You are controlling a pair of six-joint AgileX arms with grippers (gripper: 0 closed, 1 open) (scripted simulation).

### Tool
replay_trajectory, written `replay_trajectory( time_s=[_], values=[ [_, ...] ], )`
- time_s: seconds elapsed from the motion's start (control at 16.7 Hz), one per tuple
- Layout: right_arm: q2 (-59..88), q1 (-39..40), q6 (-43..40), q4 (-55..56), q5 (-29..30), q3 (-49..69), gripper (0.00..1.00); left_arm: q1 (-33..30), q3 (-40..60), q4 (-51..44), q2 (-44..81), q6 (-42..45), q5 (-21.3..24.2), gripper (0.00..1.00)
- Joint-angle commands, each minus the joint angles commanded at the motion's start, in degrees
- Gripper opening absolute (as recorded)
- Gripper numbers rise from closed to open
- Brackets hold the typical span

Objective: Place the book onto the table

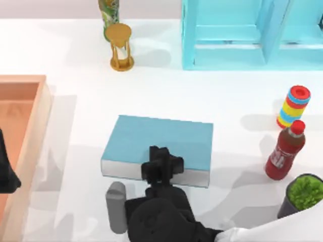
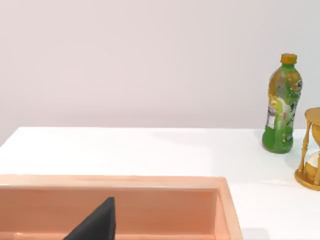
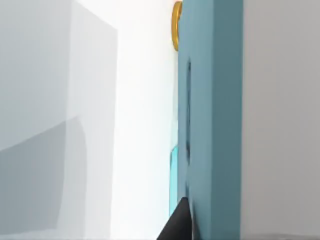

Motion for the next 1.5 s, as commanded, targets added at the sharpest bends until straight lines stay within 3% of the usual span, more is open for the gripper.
replay_trajectory(
  time_s=[0.66,1.26,1.5],
  values=[
    [0.0,0.0,0.0,0.0,0.0,0.0,0.98,0.0,0.0,0.0,0.0,0.0,0.0,1.00],
    [0.1,0.1,0.2,-0.1,0.0,-0.1,1.00,0.0,0.0,0.0,0.0,0.0,0.0,1.00],
    [0.0,6.0,6.5,-6.2,2.3,0.8,1.00,0.0,0.0,0.0,0.0,0.0,0.0,1.00]
  ],
)
